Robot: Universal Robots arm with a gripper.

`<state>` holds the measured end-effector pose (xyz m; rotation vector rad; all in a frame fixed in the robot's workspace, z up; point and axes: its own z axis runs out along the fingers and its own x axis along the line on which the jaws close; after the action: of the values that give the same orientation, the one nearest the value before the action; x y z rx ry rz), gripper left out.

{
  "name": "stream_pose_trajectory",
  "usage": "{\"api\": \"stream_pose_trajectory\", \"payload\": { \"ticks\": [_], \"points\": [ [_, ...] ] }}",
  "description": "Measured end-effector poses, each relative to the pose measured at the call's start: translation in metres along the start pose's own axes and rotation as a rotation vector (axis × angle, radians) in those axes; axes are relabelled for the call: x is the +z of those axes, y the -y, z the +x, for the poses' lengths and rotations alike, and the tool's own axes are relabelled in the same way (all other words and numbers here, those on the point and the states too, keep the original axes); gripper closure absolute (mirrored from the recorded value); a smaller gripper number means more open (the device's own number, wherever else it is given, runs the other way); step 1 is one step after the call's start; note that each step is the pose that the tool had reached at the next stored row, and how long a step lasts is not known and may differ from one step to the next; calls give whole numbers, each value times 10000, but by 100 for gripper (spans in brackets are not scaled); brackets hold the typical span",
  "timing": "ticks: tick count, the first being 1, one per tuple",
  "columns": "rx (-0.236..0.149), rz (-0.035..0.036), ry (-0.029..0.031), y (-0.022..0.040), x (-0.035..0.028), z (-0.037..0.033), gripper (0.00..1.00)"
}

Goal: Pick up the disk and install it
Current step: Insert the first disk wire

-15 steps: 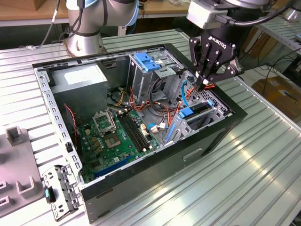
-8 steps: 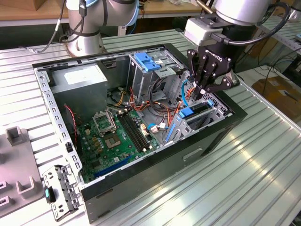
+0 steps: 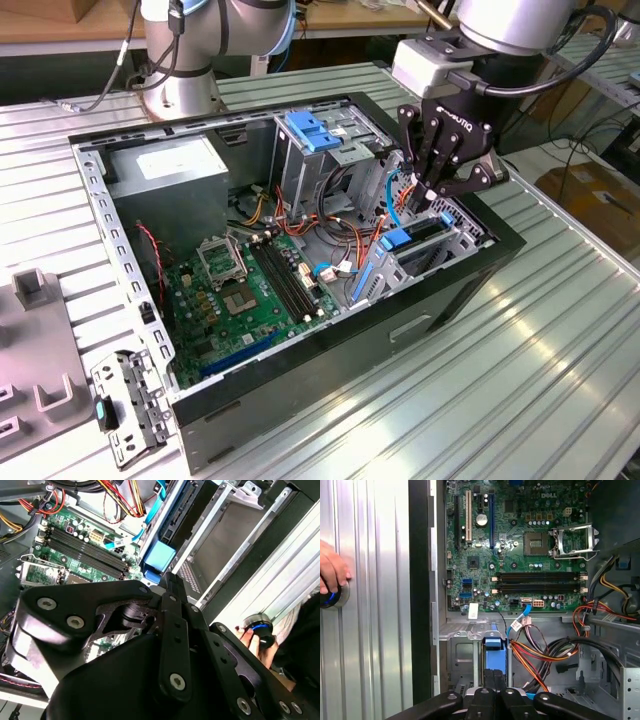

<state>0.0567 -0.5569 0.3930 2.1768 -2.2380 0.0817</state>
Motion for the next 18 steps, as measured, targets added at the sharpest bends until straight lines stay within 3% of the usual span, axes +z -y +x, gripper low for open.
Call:
{"api": "stream_pose_trajectory", "payload": {
  "ticks": [7, 9, 14, 16, 18],
  "points": [
    [-1, 0, 0, 0, 3, 0, 89],
    [-11, 1, 3, 41, 7, -3, 89],
    [-57, 1, -1, 293, 16, -25, 89],
    [-102, 3, 0, 441, 21, -43, 89],
    [-131, 4, 1, 521, 23, -55, 89]
  ]
}}
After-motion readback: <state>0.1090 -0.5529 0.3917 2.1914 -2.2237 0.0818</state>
